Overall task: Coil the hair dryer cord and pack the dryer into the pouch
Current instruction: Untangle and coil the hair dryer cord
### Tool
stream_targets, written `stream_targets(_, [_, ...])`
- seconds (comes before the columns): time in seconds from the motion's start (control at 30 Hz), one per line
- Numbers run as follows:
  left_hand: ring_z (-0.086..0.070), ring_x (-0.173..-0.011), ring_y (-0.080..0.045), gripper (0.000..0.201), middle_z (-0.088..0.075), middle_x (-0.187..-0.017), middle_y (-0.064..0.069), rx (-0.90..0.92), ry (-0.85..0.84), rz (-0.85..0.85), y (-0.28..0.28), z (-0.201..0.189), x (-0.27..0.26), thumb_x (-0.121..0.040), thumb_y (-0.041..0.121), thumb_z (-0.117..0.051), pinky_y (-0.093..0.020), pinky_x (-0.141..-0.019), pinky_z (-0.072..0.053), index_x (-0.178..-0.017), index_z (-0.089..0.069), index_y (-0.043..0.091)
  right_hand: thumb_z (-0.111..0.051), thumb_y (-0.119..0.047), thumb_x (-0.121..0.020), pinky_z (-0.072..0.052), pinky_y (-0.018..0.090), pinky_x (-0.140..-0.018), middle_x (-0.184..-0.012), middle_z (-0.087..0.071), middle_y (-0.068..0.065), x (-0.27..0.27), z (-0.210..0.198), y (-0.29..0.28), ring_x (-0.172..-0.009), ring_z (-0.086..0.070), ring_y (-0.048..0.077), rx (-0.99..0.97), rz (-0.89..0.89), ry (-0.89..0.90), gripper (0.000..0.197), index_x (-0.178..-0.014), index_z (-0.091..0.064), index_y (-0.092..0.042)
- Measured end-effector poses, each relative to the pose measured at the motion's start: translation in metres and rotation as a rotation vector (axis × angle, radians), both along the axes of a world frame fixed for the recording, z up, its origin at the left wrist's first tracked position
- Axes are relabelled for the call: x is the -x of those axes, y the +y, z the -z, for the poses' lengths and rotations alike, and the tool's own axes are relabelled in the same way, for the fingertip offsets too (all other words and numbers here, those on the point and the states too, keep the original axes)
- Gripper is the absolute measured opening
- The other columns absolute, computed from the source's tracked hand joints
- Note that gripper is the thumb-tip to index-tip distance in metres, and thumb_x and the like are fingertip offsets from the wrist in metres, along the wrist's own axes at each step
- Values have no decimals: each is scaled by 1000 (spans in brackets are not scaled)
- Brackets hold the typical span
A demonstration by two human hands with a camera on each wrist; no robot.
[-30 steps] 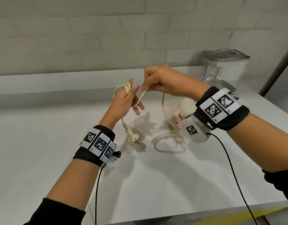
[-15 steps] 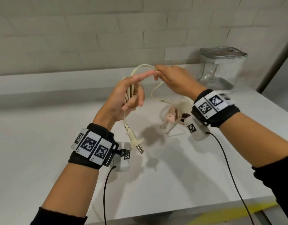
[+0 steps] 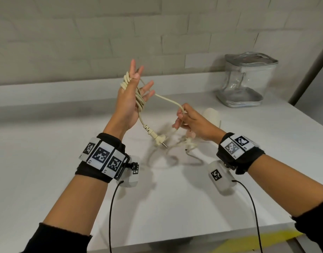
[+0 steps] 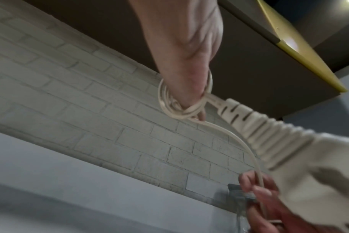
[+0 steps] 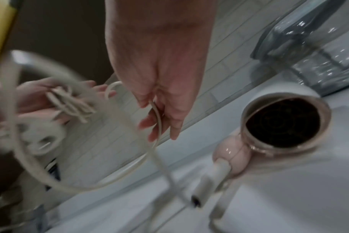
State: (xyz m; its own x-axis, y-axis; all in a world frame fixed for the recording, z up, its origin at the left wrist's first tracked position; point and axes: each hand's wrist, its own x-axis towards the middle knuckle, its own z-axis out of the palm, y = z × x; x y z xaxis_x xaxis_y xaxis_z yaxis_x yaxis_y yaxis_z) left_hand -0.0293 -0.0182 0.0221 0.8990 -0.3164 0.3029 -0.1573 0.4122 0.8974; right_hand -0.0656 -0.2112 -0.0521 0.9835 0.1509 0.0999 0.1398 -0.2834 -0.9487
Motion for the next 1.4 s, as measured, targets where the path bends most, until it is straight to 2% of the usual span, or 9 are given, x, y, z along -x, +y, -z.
stream_targets(0.17, [-32,-139,-28,49,-18,-157,4,4,66,-168,-4,2,-13,-100,22,-33,-31,-105,-36,-148,-18,26,-28,13,-81,-39,8,-65,-67,-32,-1,13,-5,14,-64,-42,15,611,-123,-166,67,-133,-38,-26])
stream_targets(0.27, [-32,-140,-22,51,-24,-156,2,-242,-41,-261,-2,15,-18,-99,24,-36,-37,-111,-32,-147,-20,23,-28,19,-71,-37,20,-65,-76,-40,0,14,-16,17,-67,-40,15,871,-182,-287,83,-139,-38,-27])
stream_targets(0.37, [-51,-125,-17,54,-49,-141,-4,-543,-215,-230,-2,31,-15,-97,28,-41,-37,-109,-39,-147,-23,18,-34,15,-79,-36,28,-68,-81,-46,6,12,-43,17,-73,-44,19,819,-119,-495,61,-122,-59,-21])
stream_targets(0.47, [-72,-74,-14,48,-71,-94,-6,-710,-225,-27,-9,38,6,-100,29,-36,-12,-73,-53,-145,-28,16,-36,7,-78,-34,22,-66,-78,-50,6,10,-75,14,-73,-46,17,696,-85,-577,46,-105,-68,-11])
stream_targets(0.67, [-28,-26,-7,48,-39,-29,0,-609,-144,66,-13,40,48,-96,48,-21,-20,-40,-35,-110,-58,20,-47,6,-75,-35,10,-61,-69,-62,-7,18,-95,10,-59,-48,-1,226,-162,-398,27,-87,-67,-8])
stream_targets(0.8, [-20,-25,-6,71,-29,-27,6,-582,-77,381,-11,38,67,-81,70,-32,-15,-35,-25,-114,-63,16,-48,3,-68,-29,18,-58,-56,-59,-8,15,-81,6,-57,-40,7,-50,-212,-279,24,-71,-69,-7])
stream_targets(0.93, [-18,-23,-5,44,-30,-25,4,-435,-50,579,-9,30,72,-90,41,-35,-11,-35,-25,-106,-70,18,-48,-4,-81,-37,17,-59,-66,-68,-7,8,-57,2,-61,-49,5,-248,-159,-203,30,-75,-73,-18])
stream_targets(1.2, [-30,-20,-3,45,-71,-61,-7,-130,61,450,-27,14,46,-96,38,-21,-12,-33,-36,-118,-55,17,-42,-24,-89,-53,31,-74,-88,-48,28,7,-21,6,-79,-52,32,-25,-74,69,39,-114,-43,6])
stream_targets(1.4, [-71,-75,-13,41,-68,-106,-1,-135,142,171,-45,8,25,-100,34,-23,-24,-62,-57,-129,-47,18,-31,-6,-98,-53,30,-66,-74,-40,1,28,-27,15,-53,-50,11,168,-211,280,28,-125,-37,-7])
